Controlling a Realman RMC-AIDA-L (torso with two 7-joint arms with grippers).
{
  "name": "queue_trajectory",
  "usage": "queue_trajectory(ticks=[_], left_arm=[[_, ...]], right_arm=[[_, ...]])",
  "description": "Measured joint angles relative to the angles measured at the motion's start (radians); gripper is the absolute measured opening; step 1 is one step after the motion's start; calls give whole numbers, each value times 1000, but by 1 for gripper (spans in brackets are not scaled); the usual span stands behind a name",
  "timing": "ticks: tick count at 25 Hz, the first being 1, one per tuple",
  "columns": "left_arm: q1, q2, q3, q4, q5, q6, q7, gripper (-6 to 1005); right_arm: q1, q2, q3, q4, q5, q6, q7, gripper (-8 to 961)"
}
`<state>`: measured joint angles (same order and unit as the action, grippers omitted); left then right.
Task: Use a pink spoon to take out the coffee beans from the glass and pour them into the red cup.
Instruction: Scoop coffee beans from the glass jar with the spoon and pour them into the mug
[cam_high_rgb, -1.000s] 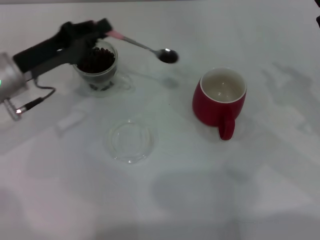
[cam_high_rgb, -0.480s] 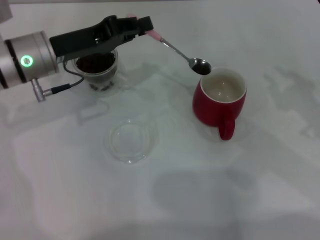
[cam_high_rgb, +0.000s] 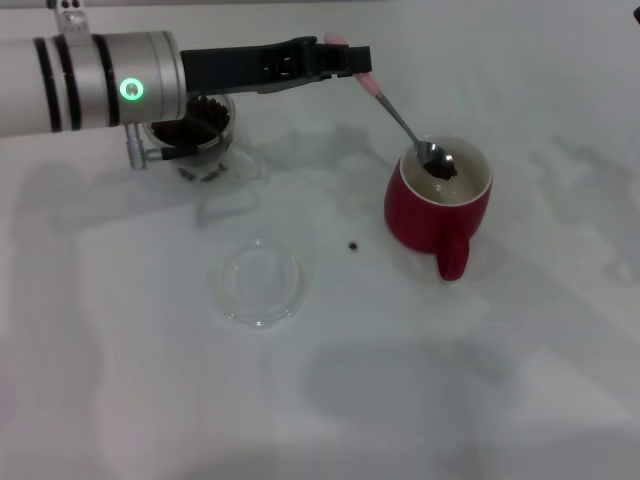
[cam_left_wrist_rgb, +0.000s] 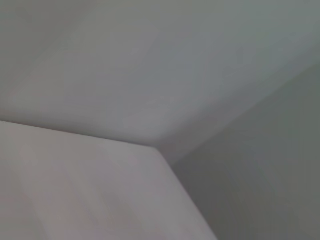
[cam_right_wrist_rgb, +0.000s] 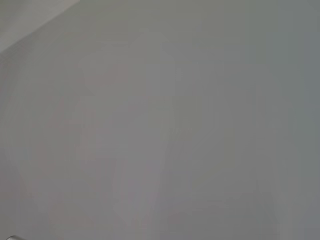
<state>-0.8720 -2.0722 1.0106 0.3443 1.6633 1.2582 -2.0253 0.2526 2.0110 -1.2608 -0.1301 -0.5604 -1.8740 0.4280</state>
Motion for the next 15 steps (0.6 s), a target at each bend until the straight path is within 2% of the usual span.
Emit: queue_trajectory(ticks=[5,8,10,11,14,15], left_arm=[[-21,-1,14,0,11,-42,0,124],[-46,0,78,28,15,-96,-1,124],[-47,0,91,37,16,-102,-1,124],[-51,-1,145,83,16,-126,-1,124],[-54,-1,172,109,16,-134,0,124],[-64,-1,217,164,16,-139,5,124]], right_arm=[[-2,0,-1,6,0,0,0,347],[-3,0,1,13,2,1,0,347],[-3,0,1,14,2,1,0,347],[-4,0,2,15,3,1,0,347],[-4,-1,2,15,3,5,0,347],[-4,-1,3,15,4,7,0,347]])
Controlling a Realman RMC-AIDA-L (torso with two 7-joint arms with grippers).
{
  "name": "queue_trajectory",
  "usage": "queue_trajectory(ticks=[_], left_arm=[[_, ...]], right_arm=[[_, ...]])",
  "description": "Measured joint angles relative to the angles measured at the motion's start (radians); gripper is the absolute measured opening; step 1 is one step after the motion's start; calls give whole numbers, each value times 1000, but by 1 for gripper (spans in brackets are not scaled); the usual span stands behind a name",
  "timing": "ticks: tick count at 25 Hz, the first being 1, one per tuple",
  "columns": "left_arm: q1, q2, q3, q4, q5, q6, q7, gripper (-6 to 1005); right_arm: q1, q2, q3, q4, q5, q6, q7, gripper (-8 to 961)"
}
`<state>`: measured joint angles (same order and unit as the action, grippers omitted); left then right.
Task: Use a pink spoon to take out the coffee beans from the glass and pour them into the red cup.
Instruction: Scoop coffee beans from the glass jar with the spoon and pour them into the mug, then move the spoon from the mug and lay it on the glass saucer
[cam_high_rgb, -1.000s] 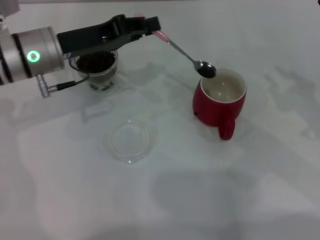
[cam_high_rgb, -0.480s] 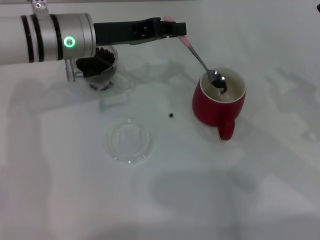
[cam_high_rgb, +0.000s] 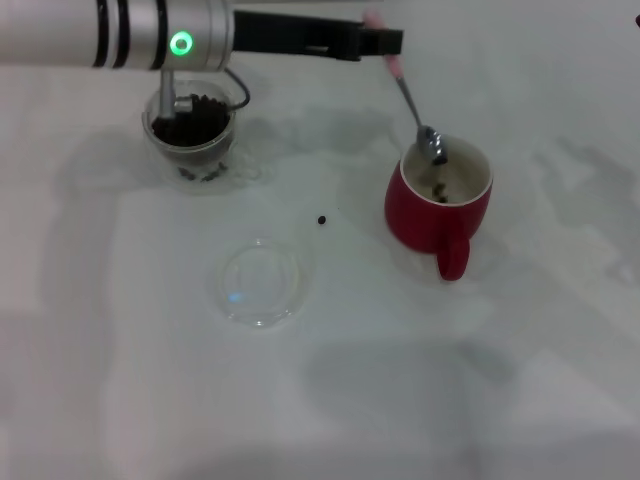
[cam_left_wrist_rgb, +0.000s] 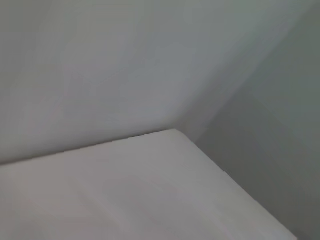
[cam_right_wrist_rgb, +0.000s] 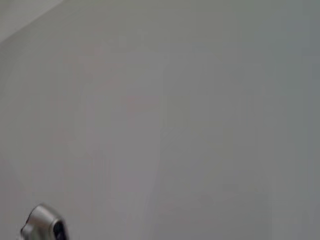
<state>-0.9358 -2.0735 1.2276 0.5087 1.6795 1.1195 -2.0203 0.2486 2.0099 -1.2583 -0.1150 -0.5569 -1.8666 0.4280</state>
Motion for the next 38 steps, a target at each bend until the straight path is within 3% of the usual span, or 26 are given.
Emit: queue_trajectory(ticks=[6,12,13,17,19,22,23,28,32,38], left_arm=[[-8,-2,62,110,0,-5,0,124],[28,3,65,166,1,19,-26,124],[69,6,63,207,4,35,-37,125],[115,11,59,259,9,44,-52,125],[231,33,54,377,8,67,-91,126],[284,43,47,419,6,85,-105,129],[354,49,8,450,5,121,-114,130],[448,45,-73,428,6,178,-96,135],[502,45,-76,398,5,192,-74,138],[531,45,-77,335,8,217,-48,144]], right_arm=[[2,-1,2,-4,1,5,0,347],[0,0,10,-6,2,0,5,347],[0,0,11,-6,2,0,6,347],[-1,0,32,-5,2,-1,6,347],[-2,0,43,-3,2,-1,6,347],[-2,0,55,-3,2,-2,8,347],[-2,0,59,-3,2,-2,9,347],[-4,0,113,-2,2,8,28,348],[-5,0,146,-1,2,17,55,348],[-3,0,152,-1,2,30,63,348]])
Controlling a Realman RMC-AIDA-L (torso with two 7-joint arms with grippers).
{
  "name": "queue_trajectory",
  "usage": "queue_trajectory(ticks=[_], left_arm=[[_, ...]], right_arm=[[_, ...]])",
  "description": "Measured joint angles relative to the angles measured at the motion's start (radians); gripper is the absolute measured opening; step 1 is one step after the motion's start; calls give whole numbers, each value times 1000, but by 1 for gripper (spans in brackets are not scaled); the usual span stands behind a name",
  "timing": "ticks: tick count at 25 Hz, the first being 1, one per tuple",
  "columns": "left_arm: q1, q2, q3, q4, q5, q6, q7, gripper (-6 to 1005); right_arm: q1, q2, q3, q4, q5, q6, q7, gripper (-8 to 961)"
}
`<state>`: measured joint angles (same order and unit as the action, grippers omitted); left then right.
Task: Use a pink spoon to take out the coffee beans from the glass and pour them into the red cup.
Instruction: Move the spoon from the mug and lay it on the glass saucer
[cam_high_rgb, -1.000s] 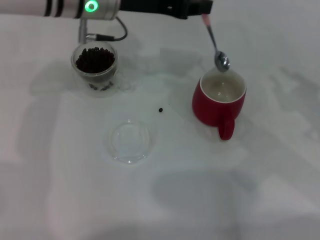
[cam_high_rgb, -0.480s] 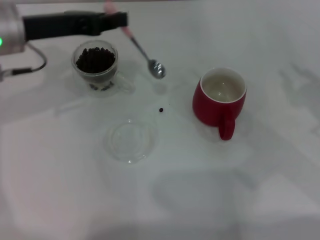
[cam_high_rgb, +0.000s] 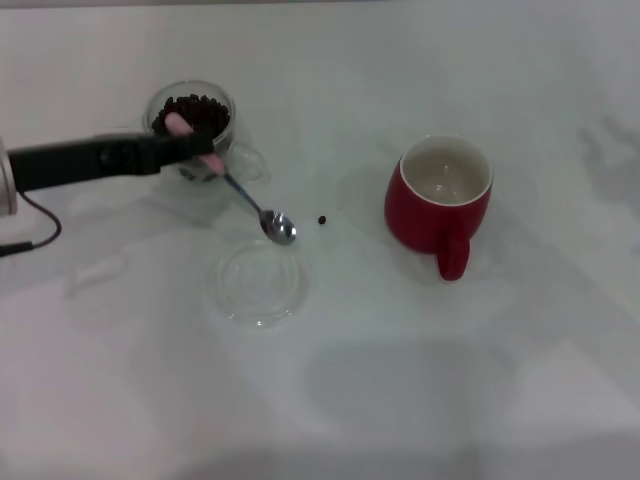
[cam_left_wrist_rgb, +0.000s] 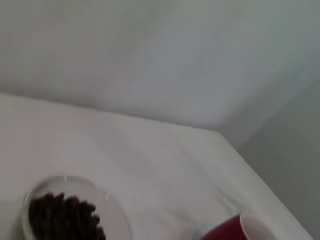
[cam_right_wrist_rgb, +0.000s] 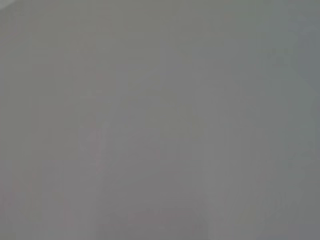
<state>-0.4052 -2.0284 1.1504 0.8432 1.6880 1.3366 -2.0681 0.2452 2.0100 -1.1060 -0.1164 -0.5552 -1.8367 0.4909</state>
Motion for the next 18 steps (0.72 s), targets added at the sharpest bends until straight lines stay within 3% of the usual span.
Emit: queue_trajectory(ticks=[18], left_arm=[[7,5,-12,-124,7,3,15,161]], right_arm=[[-1,1,2,24,0,11,23,348]])
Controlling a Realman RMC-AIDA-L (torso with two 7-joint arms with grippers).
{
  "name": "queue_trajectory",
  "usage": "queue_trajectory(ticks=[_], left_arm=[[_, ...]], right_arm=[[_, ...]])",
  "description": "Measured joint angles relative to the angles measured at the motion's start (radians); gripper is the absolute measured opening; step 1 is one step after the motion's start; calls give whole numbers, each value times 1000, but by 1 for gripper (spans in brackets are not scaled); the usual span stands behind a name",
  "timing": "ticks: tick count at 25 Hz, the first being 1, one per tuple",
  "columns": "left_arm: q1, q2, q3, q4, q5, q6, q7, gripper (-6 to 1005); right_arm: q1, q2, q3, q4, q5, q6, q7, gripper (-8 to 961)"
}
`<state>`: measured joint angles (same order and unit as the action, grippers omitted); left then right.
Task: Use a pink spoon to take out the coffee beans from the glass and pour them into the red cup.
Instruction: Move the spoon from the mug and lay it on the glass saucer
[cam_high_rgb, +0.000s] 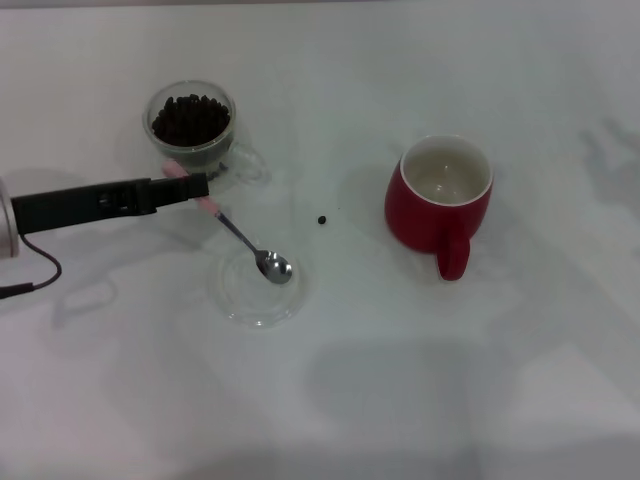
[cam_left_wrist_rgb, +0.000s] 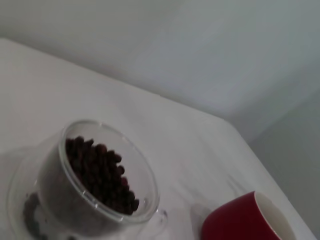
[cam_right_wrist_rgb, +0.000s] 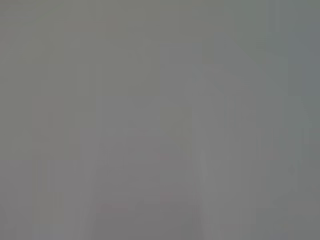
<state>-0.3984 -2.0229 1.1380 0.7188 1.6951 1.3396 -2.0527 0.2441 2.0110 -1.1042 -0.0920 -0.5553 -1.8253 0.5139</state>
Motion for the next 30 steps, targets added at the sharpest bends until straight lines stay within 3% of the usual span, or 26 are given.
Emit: queue_trajectory(ticks=[8,15,24,30], left_arm=[[-20,-4,0,-84,2,-25,25,169],[-58,-21,1,-150,32,-52,46,176],[-46,-29,-2,-151,33,-61,67,184],[-13,-22,-80,-151,34,-62,111,253]], right_arm=[[6,0,0,0,0,1,0,348],[6,1,-6,0,0,2,0,348],[0,2,-7,6,-2,3,0,348],[0,2,-3,12,-1,4,0,348]])
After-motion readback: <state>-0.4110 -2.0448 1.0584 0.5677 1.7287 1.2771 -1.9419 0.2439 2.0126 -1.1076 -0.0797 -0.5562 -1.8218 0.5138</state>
